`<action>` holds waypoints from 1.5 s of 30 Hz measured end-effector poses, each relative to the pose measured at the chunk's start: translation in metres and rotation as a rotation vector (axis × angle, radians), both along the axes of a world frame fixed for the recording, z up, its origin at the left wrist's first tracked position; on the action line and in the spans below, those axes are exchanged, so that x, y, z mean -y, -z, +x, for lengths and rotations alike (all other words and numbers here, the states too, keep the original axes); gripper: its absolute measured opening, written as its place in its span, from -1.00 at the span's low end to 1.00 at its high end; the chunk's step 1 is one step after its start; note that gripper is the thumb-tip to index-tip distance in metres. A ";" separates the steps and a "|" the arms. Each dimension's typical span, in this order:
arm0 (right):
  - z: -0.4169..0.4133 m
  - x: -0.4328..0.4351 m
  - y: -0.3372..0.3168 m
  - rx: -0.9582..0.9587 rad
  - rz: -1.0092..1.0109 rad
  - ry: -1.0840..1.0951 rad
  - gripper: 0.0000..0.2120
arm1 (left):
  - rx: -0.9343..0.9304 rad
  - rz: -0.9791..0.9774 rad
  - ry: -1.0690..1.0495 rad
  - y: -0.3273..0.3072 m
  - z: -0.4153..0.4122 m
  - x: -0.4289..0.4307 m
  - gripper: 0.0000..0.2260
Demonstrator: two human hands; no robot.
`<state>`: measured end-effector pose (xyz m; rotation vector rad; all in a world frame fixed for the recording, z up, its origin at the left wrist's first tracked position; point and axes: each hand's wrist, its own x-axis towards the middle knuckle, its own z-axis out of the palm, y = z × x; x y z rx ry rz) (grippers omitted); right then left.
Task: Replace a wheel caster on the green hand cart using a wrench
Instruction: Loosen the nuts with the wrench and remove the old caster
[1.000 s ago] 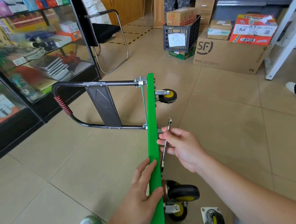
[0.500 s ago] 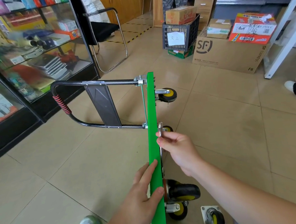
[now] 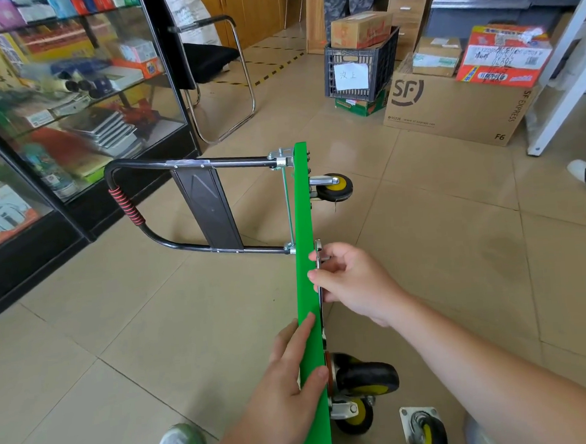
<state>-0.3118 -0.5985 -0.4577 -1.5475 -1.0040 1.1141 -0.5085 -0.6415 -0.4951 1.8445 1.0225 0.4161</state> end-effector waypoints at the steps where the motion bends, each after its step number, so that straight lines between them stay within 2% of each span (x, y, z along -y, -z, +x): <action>1: 0.000 0.000 -0.001 -0.006 -0.002 -0.007 -0.91 | 0.000 -0.002 -0.001 0.000 0.000 0.000 -0.40; 3: 0.002 0.000 -0.002 -0.007 -0.006 -0.026 -0.97 | 0.008 -0.005 -0.001 -0.001 0.000 0.001 -0.41; 6: 0.003 0.001 -0.006 -0.017 -0.014 -0.049 -0.91 | 0.031 -0.024 0.001 -0.001 0.001 0.001 -0.42; 18: -0.003 0.005 -0.007 0.056 0.042 -0.058 -0.90 | 0.165 -0.144 -0.106 -0.001 0.013 0.018 -0.46; 25: -0.005 0.008 -0.002 0.084 0.049 -0.035 -0.84 | 0.138 -0.070 -0.114 0.001 0.014 0.021 -0.50; 45: -0.013 0.020 0.001 0.173 0.107 0.072 -0.79 | 0.101 -0.090 -0.087 0.001 0.015 0.016 -0.53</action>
